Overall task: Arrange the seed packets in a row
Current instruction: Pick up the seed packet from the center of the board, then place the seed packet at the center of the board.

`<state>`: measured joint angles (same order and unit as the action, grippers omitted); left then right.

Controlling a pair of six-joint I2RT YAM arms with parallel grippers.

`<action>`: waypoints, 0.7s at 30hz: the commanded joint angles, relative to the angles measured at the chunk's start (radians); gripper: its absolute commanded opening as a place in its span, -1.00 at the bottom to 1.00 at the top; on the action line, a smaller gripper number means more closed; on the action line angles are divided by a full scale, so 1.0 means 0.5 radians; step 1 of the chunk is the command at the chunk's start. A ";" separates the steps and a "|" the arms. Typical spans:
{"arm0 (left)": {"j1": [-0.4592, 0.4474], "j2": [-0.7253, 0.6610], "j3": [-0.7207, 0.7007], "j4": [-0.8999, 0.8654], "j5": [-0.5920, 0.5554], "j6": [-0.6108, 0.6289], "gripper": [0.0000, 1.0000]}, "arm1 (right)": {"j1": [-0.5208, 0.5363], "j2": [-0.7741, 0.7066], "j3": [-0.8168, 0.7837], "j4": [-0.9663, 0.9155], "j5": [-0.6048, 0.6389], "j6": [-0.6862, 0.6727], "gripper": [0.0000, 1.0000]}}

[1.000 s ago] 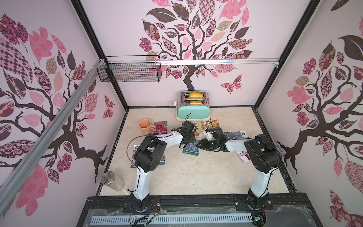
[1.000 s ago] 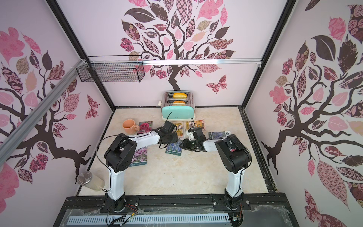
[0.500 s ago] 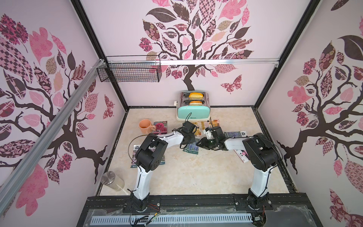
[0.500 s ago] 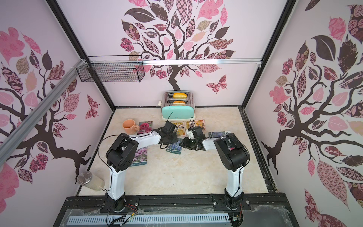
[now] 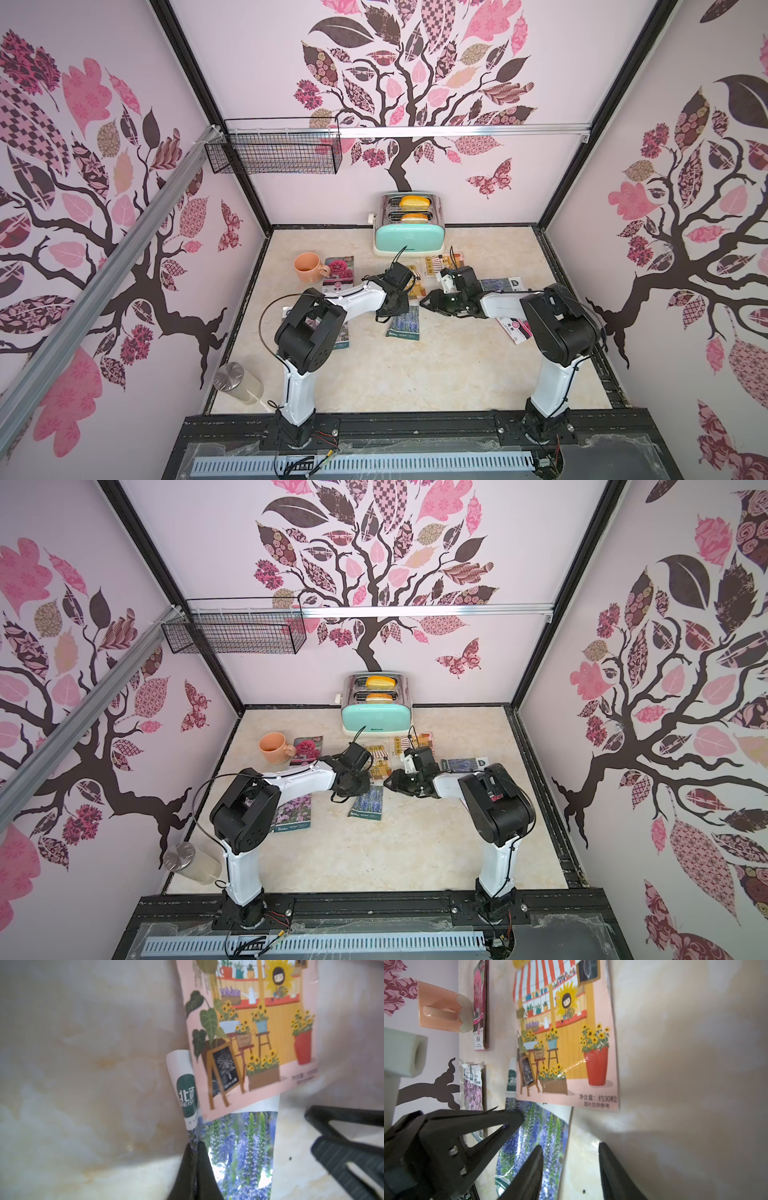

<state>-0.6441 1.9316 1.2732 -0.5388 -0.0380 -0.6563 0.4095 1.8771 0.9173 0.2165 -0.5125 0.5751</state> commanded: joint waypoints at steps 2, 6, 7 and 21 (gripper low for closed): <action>0.003 -0.179 -0.113 -0.171 -0.010 -0.001 -1.00 | -0.007 -0.068 -0.079 -0.099 0.020 -0.011 -0.06; 0.007 -0.345 -0.215 -0.217 -0.087 -0.038 -1.00 | -0.005 -0.112 -0.095 -0.099 0.003 -0.013 -0.06; 0.014 -0.391 -0.236 -0.236 -0.137 -0.038 -1.00 | -0.004 -0.118 -0.094 -0.100 -0.010 -0.013 -0.06; 0.331 -0.476 -0.420 -0.189 -0.237 0.037 -1.00 | 0.146 -0.100 0.017 -0.091 -0.080 -0.004 -0.05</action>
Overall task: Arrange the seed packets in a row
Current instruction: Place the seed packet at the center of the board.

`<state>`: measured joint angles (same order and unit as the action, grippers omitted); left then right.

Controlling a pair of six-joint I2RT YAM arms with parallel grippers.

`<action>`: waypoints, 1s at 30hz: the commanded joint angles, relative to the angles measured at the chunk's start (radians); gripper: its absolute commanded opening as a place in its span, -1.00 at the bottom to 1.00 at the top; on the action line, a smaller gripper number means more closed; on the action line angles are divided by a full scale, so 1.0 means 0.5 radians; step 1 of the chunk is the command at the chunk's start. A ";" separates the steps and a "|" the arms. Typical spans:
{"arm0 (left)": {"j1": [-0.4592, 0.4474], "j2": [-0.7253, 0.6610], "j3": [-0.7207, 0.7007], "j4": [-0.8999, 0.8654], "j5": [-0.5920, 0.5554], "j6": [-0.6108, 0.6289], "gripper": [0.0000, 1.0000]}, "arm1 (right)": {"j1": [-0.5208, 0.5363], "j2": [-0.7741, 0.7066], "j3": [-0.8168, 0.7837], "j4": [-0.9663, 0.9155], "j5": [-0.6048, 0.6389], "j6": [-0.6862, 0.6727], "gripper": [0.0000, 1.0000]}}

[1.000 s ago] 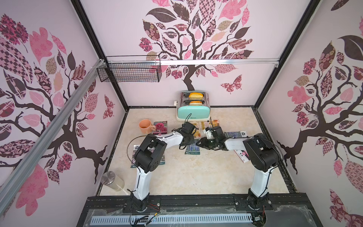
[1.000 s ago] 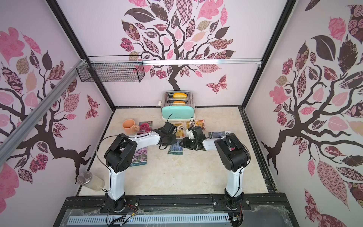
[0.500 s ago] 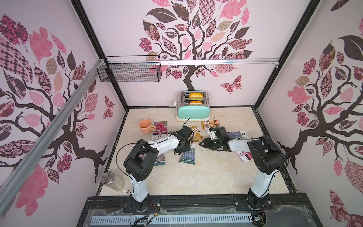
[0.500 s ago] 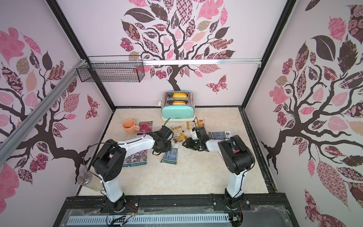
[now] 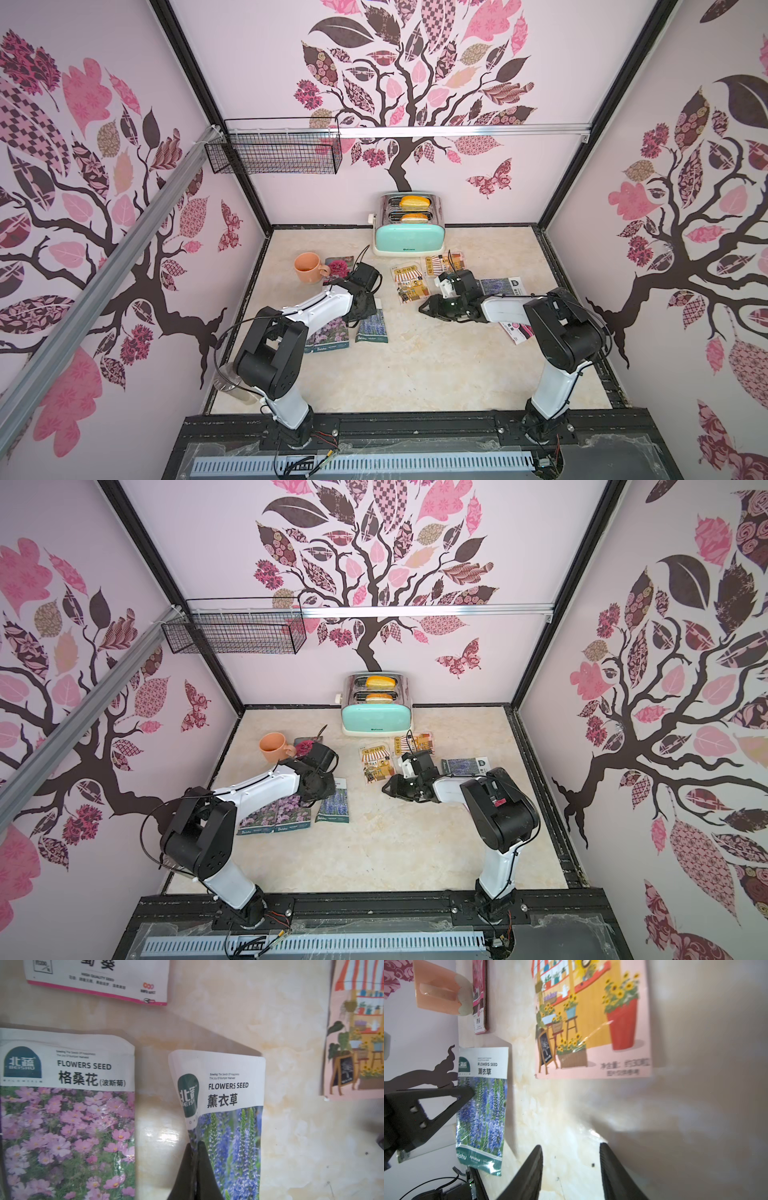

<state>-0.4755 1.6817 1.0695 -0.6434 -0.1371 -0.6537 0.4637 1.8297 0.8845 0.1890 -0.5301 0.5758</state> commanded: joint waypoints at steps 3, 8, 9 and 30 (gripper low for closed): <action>-0.002 0.085 -0.013 0.020 -0.056 0.027 -1.00 | 0.083 0.035 0.134 -0.045 -0.054 -0.004 -0.05; -0.003 0.159 -0.035 0.044 -0.064 -0.012 -1.00 | 0.148 0.084 0.211 -0.090 -0.064 -0.039 -0.05; -0.003 0.159 -0.049 0.051 -0.085 -0.022 -1.00 | 0.157 0.095 0.224 -0.098 -0.072 -0.044 -0.05; 0.004 0.183 -0.023 -0.030 -0.151 -0.007 -0.44 | 0.295 0.257 0.380 -0.182 -0.152 -0.113 -0.05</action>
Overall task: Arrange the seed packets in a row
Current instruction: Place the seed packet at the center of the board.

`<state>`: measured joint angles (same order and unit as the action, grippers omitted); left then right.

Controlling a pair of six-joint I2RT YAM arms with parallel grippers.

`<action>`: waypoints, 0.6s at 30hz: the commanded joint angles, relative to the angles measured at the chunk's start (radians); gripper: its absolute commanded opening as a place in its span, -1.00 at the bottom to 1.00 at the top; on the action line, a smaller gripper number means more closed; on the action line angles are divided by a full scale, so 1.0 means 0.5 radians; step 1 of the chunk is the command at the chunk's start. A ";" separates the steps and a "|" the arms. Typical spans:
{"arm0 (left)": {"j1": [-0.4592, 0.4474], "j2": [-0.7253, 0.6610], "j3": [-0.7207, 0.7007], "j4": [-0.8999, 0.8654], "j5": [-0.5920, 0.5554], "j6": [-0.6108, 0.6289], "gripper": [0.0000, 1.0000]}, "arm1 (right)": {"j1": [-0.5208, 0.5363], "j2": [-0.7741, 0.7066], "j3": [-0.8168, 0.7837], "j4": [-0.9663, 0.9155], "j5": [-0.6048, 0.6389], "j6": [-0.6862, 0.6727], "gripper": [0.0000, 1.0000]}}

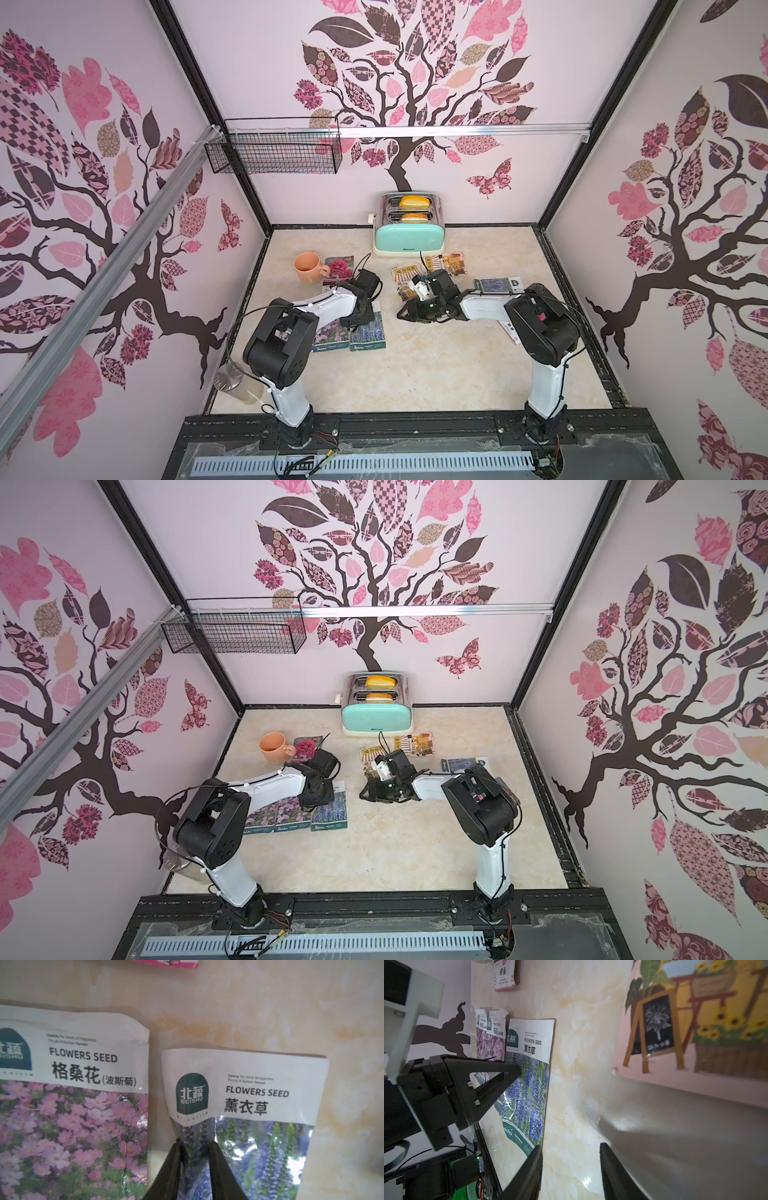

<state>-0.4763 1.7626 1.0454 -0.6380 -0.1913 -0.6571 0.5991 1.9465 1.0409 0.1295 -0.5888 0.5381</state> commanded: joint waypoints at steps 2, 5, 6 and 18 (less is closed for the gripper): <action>0.005 0.021 0.028 -0.049 -0.051 0.001 -0.44 | 0.034 0.032 0.070 -0.066 -0.042 -0.039 -0.05; 0.005 0.016 0.026 -0.032 -0.038 0.009 -0.43 | 0.041 0.038 0.082 -0.071 -0.055 -0.048 -0.06; 0.006 0.014 0.023 -0.028 -0.030 0.018 -0.43 | 0.045 0.044 0.087 -0.078 -0.056 -0.058 -0.06; 0.004 -0.072 0.057 -0.103 -0.064 0.030 -0.29 | 0.066 0.069 0.114 -0.097 -0.089 -0.074 -0.05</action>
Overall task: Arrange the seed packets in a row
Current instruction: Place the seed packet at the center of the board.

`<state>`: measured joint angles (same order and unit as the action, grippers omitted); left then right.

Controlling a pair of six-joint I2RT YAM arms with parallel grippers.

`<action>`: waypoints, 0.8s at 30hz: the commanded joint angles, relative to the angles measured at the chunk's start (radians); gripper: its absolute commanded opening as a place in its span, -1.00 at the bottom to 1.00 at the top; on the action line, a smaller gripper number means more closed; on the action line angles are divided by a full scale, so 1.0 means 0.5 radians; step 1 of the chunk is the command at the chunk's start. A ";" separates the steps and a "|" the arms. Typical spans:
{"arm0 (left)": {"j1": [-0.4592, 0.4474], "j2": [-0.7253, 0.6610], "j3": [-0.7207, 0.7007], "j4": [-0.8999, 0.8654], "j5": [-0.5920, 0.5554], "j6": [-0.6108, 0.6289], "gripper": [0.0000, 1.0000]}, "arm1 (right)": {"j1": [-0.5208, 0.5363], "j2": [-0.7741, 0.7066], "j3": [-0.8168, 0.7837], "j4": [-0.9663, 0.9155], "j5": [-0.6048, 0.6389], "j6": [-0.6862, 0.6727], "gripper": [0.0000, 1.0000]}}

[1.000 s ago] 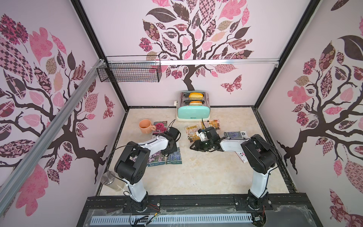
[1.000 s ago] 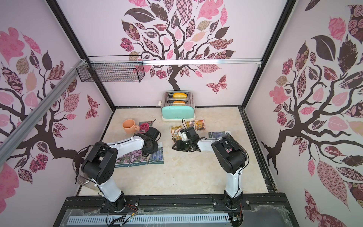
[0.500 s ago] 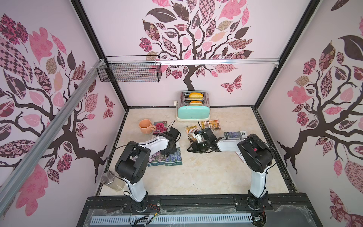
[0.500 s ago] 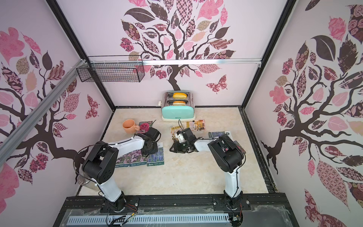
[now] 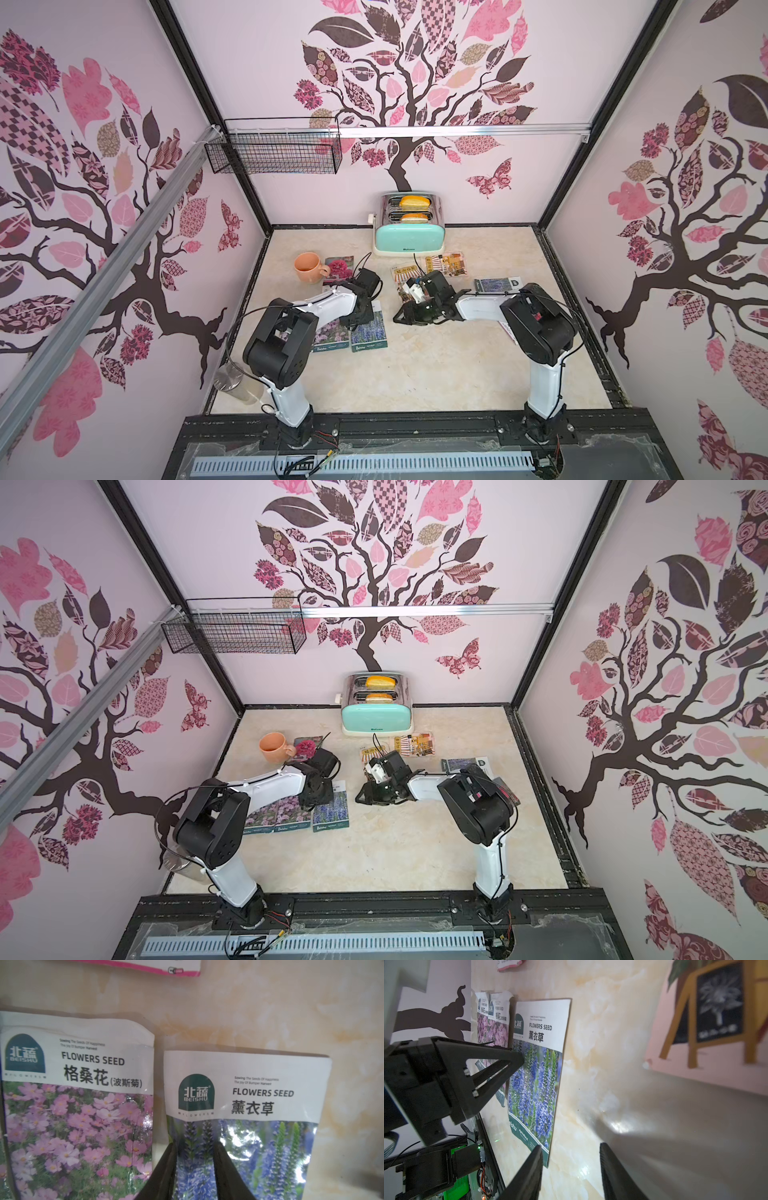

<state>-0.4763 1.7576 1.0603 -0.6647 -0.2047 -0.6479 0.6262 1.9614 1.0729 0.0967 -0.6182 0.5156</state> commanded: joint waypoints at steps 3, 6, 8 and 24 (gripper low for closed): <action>0.004 -0.082 0.021 -0.066 -0.064 0.006 -0.25 | 0.014 0.042 0.051 -0.031 -0.034 -0.028 -0.05; 0.004 -0.086 0.024 -0.077 -0.084 0.000 -0.25 | 0.015 0.050 0.051 -0.022 -0.045 -0.029 -0.05; 0.003 -0.100 0.019 -0.074 -0.088 -0.002 -0.25 | 0.018 0.059 0.049 -0.020 -0.049 -0.028 -0.05; 0.004 -0.540 -0.015 -0.117 -0.178 -0.033 -0.21 | 0.126 0.099 -0.045 0.153 -0.040 0.116 -0.10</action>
<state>-0.4763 1.5246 1.0599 -0.7025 -0.2543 -0.6559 0.6704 1.9926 1.0710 0.1497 -0.6361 0.5457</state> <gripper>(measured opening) 0.394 0.453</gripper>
